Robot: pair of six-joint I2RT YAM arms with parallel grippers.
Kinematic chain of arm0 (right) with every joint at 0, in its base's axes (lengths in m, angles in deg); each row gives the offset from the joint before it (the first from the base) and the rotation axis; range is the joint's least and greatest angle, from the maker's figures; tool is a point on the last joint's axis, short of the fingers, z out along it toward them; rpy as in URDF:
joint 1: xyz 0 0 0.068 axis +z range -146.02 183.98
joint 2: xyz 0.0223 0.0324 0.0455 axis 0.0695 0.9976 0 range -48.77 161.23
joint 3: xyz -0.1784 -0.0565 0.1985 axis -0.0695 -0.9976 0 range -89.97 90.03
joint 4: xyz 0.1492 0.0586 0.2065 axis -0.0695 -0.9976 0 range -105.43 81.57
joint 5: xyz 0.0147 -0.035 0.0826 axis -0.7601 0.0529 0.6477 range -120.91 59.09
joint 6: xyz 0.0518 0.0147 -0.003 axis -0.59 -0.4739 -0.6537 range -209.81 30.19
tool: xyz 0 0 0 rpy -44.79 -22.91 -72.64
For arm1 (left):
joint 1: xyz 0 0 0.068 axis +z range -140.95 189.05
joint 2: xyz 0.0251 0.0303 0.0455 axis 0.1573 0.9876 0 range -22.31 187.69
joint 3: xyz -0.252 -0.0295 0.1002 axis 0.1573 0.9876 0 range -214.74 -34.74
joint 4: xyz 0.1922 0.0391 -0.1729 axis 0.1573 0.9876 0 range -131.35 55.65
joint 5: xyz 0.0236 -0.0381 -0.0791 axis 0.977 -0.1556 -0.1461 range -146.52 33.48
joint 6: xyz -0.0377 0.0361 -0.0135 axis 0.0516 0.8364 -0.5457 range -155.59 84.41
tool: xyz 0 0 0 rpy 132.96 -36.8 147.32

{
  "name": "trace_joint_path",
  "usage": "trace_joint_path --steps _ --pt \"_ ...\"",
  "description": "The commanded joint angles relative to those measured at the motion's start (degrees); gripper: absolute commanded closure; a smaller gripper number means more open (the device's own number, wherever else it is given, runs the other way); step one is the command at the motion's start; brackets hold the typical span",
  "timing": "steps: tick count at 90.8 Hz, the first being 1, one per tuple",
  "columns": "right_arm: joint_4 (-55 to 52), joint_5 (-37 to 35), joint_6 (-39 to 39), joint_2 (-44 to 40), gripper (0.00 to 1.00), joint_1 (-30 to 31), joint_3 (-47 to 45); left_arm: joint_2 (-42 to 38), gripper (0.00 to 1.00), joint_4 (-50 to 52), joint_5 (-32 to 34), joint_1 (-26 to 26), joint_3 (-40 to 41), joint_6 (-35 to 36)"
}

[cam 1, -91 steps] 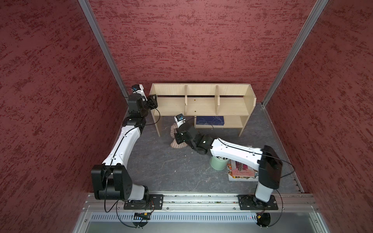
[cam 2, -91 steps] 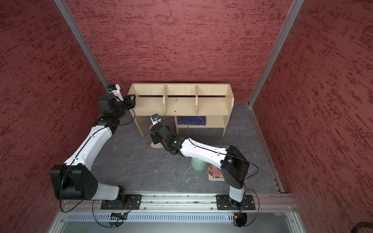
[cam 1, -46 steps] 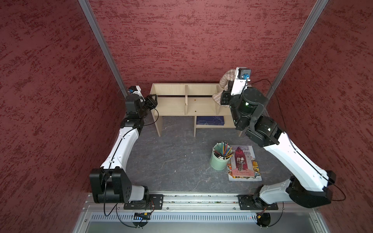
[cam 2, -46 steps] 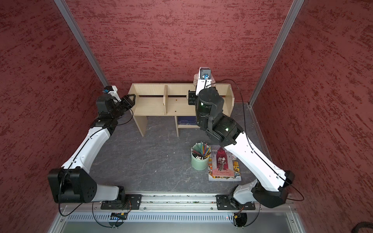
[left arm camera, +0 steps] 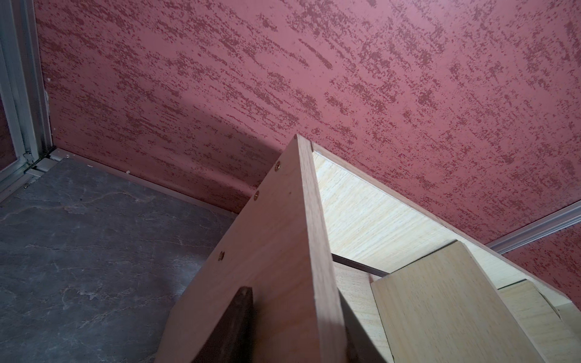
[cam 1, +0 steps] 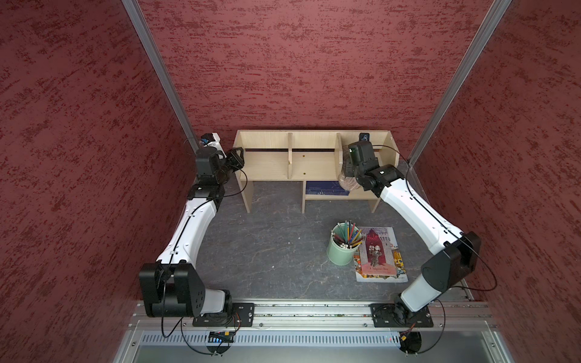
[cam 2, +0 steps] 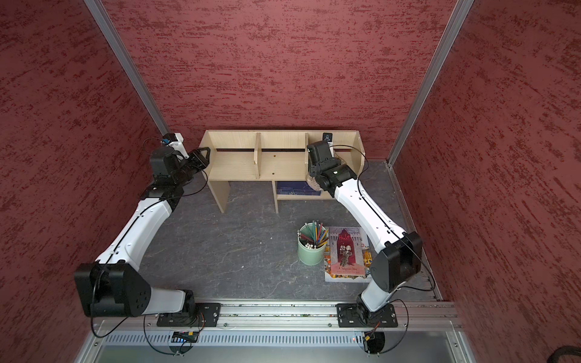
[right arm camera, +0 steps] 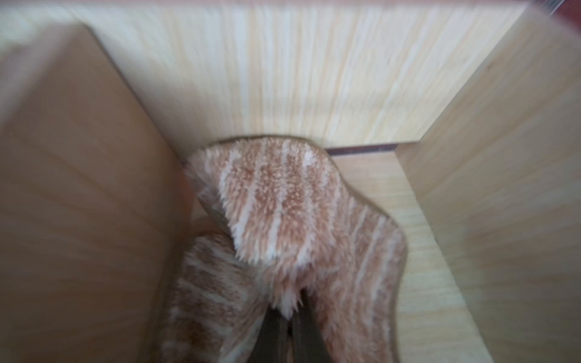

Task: Wipe the bookshelf clean with a cloth
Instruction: Wipe the dust from the shelf.

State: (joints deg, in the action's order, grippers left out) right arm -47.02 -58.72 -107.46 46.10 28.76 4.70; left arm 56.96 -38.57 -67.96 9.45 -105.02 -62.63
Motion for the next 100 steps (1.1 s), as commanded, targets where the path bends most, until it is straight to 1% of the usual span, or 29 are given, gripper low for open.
trace_joint_path --steps 1,15,22,29,35,40,44,51,59,67,70,75,77,83,90,94,100 --pt "-1.18 6.08 -3.07 0.39 1.00 -2.23 0.65 -0.19 0.83 0.37 -3.41 -0.51 0.28 -3.27" --pt "-3.06 7.00 -1.67 2.44 1.00 -3.97 7.38 0.17 0.90 0.45 -3.37 -0.49 0.23 -3.23" --pt "0.63 7.79 -1.02 0.79 1.00 -3.95 8.68 0.22 0.92 0.42 -3.24 -0.50 0.23 -3.18" --pt "5.61 5.06 -1.18 -1.73 1.00 -4.00 8.46 0.39 0.93 0.47 -3.33 -0.54 0.23 -3.14" --pt "10.54 2.64 -0.35 -3.52 1.00 -4.02 7.06 0.66 0.94 0.40 -3.48 -0.49 0.23 -3.15" --pt "15.29 2.49 0.57 -4.19 1.00 -3.95 5.41 0.71 0.95 0.38 -3.42 -0.49 0.30 -3.19" --pt "17.06 2.35 1.24 -3.84 1.00 -4.03 4.55 0.70 0.96 0.34 -3.43 -0.49 0.30 -3.15" --pt "18.50 1.92 1.15 -2.56 1.00 -4.01 2.69 0.71 0.96 0.35 -3.35 -0.41 0.36 -3.11" --pt "19.11 2.58 -0.57 -2.19 1.00 -3.97 -1.60 0.65 0.97 0.35 -3.24 -0.40 0.36 -3.01" --pt "18.46 5.35 -1.74 -2.38 1.00 -3.98 -5.55 0.86 0.97 0.34 -3.31 -0.33 0.34 -3.01" --pt "17.69 7.13 -1.73 -2.59 0.93 -3.99 -6.56 0.93 0.97 0.33 -3.39 -0.38 0.33 -3.01" --pt "15.72 9.59 -1.18 -3.18 0.75 -4.02 -7.71 1.03 0.98 0.29 -3.48 -0.34 0.33 -3.08" --pt "15.29 10.56 -0.81 -3.61 0.69 -4.03 -8.16 1.10 0.98 0.29 -3.49 -0.39 0.32 -3.16" --pt "13.53 11.92 0.39 -5.42 0.55 -4.02 -9.09 1.15 0.98 0.30 -3.50 -0.35 0.32 -3.14" --pt "11.43 12.96 2.16 -8.09 0.32 -3.97 -8.95 1.22 0.98 0.27 -3.54 -0.40 0.35 -3.12" --pt "10.65 13.76 3.32 -9.62 0.24 -4.02 -8.56 1.15 0.98 0.33 -3.51 -0.40 0.32 -3.02" --pt "9.46 15.32 5.34 -11.01 0.15 -3.96 -7.12 1.24 0.98 0.30 -3.50 -0.37 0.32 -2.95"
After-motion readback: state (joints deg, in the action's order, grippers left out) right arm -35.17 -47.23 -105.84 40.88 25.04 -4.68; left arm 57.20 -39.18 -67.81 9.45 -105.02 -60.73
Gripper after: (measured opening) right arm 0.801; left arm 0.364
